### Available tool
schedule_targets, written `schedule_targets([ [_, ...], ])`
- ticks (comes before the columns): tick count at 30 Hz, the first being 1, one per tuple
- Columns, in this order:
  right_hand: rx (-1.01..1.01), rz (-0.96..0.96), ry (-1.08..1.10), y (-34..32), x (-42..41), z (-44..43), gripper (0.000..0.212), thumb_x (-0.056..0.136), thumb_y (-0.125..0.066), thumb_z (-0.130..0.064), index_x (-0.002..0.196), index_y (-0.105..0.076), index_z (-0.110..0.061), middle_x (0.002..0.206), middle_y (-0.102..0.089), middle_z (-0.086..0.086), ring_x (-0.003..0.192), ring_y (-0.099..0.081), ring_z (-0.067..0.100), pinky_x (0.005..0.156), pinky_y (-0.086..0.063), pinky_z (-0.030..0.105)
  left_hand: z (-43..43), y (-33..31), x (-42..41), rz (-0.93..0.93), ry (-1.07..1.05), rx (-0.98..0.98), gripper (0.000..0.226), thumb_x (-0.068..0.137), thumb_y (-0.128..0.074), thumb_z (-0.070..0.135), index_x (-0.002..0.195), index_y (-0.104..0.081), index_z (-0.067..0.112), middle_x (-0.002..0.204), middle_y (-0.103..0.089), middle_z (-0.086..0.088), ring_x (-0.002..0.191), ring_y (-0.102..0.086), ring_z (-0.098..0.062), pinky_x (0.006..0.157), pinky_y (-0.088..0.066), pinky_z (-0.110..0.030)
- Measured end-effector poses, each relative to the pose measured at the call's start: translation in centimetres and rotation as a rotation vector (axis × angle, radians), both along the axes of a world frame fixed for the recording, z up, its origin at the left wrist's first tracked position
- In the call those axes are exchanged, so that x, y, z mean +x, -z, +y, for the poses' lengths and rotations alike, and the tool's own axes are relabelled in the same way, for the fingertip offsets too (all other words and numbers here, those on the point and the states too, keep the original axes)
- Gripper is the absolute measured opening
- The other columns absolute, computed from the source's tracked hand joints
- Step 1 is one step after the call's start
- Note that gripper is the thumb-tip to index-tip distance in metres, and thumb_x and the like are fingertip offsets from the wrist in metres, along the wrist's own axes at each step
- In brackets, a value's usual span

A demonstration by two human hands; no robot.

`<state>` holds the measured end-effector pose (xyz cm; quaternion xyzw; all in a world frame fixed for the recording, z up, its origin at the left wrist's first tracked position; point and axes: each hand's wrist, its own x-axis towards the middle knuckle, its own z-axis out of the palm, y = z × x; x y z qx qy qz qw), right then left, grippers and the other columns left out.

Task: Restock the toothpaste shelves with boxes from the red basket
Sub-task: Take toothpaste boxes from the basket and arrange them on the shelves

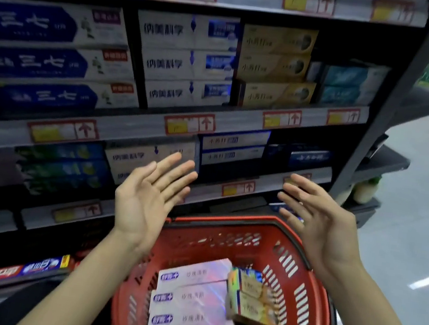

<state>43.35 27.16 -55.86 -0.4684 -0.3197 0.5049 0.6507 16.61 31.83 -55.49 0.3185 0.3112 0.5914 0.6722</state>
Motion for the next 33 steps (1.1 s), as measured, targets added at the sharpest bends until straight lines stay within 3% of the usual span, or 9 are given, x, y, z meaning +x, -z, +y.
schedule_targets([
  [15, -0.049, -0.069, -0.051, 1.5, -0.2, -0.6, 0.038, 0.093, -0.055, -0.006, 0.128, -0.069, -0.012, 0.126, -0.071, 0.014, 0.115, -0.07, 0.024, 0.096, -0.053, 0.038, -0.2, 2.4, 0.9, 0.148, 0.129, -0.001, 0.05, 0.104, -0.035, 0.033, 0.141, -0.057, 0.007, 0.134, -0.067, -0.016, 0.127, -0.063, -0.03, 0.119, -0.035, -0.048],
  [22, -0.043, -0.071, -0.053, 1.5, 0.7, -0.7, 0.045, 0.08, -0.064, -0.015, 0.124, -0.072, -0.013, 0.123, -0.072, 0.014, 0.112, -0.071, 0.025, 0.097, -0.053, 0.039, 0.0, 4.2, 2.9, 0.284, 0.194, -0.03, 0.048, 0.105, -0.036, 0.032, 0.136, -0.061, 0.007, 0.129, -0.07, -0.015, 0.123, -0.066, -0.029, 0.105, -0.046, -0.041],
  [24, -0.044, -0.061, -0.045, 1.5, 1.0, -0.7, 0.041, 0.084, -0.063, -0.012, 0.124, -0.072, -0.013, 0.123, -0.072, 0.014, 0.11, -0.071, 0.024, 0.096, -0.052, 0.039, 0.3, 5.5, 4.0, 0.4, 0.24, -0.082, 0.045, 0.105, -0.037, 0.033, 0.131, -0.065, 0.008, 0.123, -0.073, -0.014, 0.117, -0.069, -0.029, 0.098, -0.049, -0.039],
  [29, -0.051, -0.046, -0.045, 1.6, 1.3, -0.8, 0.036, 0.088, -0.061, -0.008, 0.123, -0.072, -0.012, 0.114, -0.075, 0.01, 0.102, -0.07, 0.02, 0.088, -0.052, 0.034, 0.1, 10.6, 7.6, 0.898, 0.44, -0.32, 0.024, 0.101, -0.053, 0.026, 0.11, -0.071, 0.012, 0.099, -0.08, -0.008, 0.092, -0.075, -0.024, 0.075, -0.054, -0.031],
  [33, -0.087, -0.037, -0.021, 1.9, 1.7, -0.9, 0.033, 0.091, -0.059, -0.006, 0.121, -0.073, -0.012, 0.113, -0.076, 0.011, 0.099, -0.07, 0.019, 0.085, -0.052, 0.033, -0.5, 15.7, 10.2, 1.115, 0.478, -0.233, 0.014, 0.099, -0.059, 0.018, 0.094, -0.071, 0.018, 0.095, -0.077, -0.008, 0.079, -0.068, -0.02, 0.066, -0.048, -0.027],
])
